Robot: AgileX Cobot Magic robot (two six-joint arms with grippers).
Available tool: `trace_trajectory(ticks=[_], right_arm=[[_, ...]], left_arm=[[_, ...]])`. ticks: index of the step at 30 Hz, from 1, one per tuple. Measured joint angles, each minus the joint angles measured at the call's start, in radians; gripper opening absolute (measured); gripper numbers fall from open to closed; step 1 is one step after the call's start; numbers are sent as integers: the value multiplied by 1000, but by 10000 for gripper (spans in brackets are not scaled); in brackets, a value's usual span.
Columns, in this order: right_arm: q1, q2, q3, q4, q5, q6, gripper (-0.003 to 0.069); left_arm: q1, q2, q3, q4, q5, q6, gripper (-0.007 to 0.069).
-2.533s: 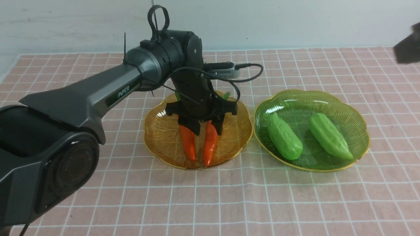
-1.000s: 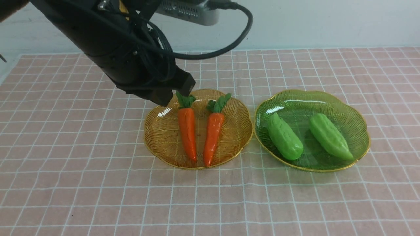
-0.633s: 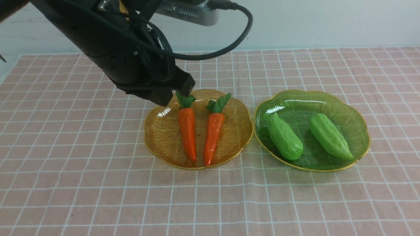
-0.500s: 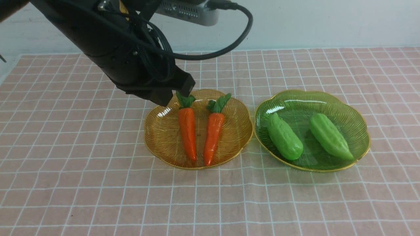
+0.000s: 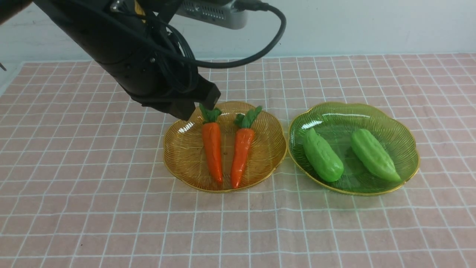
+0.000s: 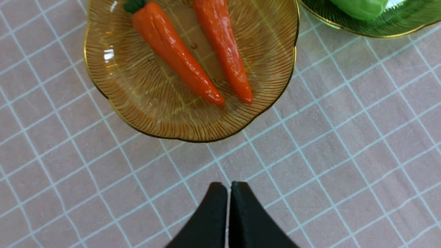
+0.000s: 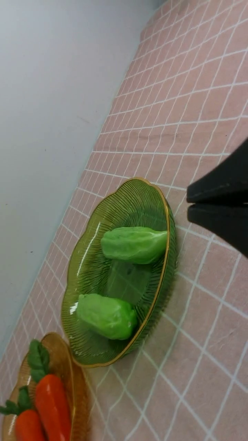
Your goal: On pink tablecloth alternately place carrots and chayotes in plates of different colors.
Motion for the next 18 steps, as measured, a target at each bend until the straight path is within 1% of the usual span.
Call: trace_trajectory(ticks=[4, 8, 14, 18], right_arm=[[-1, 0, 1, -69, 23, 0, -15], [-1, 0, 2, -85, 37, 0, -15], [-1, 0, 2, -89, 40, 0, -15], [-1, 0, 2, -89, 73, 23, -15]], left_arm=[[0, -96, 13, 0, 0, 0, -3], [0, -233, 87, 0, 0, -10, -3], [0, -482, 344, 0, 1, -26, -3], [0, -657, 577, 0, -9, -102, -3]])
